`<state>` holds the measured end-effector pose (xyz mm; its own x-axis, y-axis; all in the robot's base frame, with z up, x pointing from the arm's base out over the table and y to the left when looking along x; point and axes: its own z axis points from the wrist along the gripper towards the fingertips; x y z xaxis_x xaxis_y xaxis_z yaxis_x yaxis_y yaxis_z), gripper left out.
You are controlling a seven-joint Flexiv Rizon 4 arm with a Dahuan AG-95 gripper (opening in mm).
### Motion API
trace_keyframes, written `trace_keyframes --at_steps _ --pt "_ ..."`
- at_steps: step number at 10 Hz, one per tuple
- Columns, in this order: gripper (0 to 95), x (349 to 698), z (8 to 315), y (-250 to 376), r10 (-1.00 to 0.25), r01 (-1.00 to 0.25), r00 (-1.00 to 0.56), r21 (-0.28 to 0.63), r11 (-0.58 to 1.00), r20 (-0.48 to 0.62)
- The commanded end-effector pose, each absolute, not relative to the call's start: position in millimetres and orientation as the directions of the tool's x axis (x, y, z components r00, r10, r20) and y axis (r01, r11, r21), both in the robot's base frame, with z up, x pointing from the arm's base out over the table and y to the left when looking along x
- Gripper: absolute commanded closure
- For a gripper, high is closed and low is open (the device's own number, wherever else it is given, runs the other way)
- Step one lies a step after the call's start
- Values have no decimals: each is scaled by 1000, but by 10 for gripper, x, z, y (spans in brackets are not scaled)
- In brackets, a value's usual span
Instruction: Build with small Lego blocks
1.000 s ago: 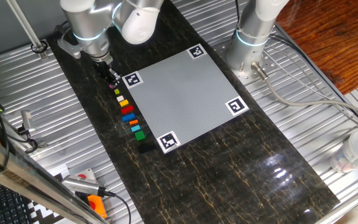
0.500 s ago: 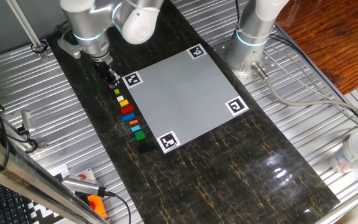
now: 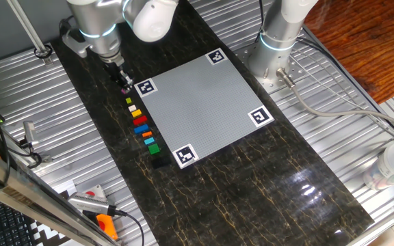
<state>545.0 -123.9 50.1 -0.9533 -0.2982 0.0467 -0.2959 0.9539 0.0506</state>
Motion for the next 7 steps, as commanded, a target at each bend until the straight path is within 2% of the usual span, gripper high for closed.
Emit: trace_keyframes --at_steps 1,7 --pt "950 5378 614 -1159 -226 -223 -973 66 973 47" --pt "950 5152 681 -943 -92 -88 -995 68 994 50"
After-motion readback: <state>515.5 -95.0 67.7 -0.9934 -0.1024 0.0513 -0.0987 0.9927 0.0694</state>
